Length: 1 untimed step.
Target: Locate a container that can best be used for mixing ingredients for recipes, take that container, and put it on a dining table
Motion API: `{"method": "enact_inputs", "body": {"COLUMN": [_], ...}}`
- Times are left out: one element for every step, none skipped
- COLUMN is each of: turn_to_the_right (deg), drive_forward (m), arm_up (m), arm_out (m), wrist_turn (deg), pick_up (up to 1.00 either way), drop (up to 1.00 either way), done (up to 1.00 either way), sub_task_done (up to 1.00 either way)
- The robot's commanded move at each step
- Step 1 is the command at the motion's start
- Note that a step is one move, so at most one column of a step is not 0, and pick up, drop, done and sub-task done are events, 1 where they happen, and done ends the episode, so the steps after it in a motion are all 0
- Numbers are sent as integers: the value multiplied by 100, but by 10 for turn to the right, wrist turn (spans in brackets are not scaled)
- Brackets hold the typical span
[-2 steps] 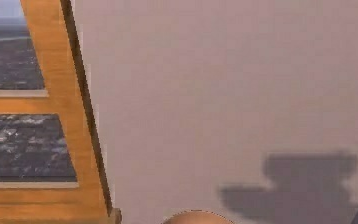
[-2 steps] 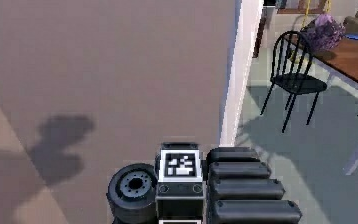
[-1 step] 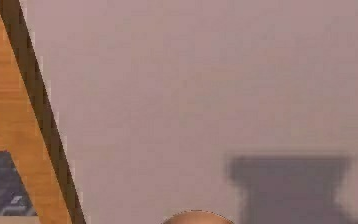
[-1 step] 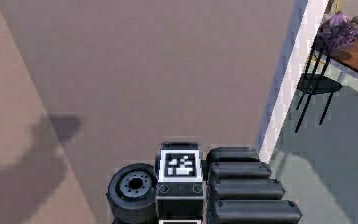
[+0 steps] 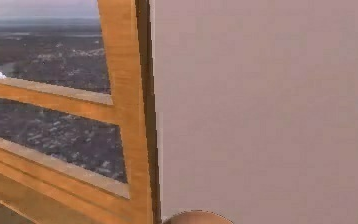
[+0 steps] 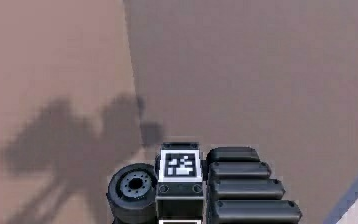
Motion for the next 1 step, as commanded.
{"method": "enact_inputs", "body": {"turn_to_the_right": [300], "drive_forward": [0], "arm_up": [0], "arm_out": [0], "wrist_turn": [0], "pick_up": [0], "drop": [0], "done": [0], "sub_task_done": [0]}}
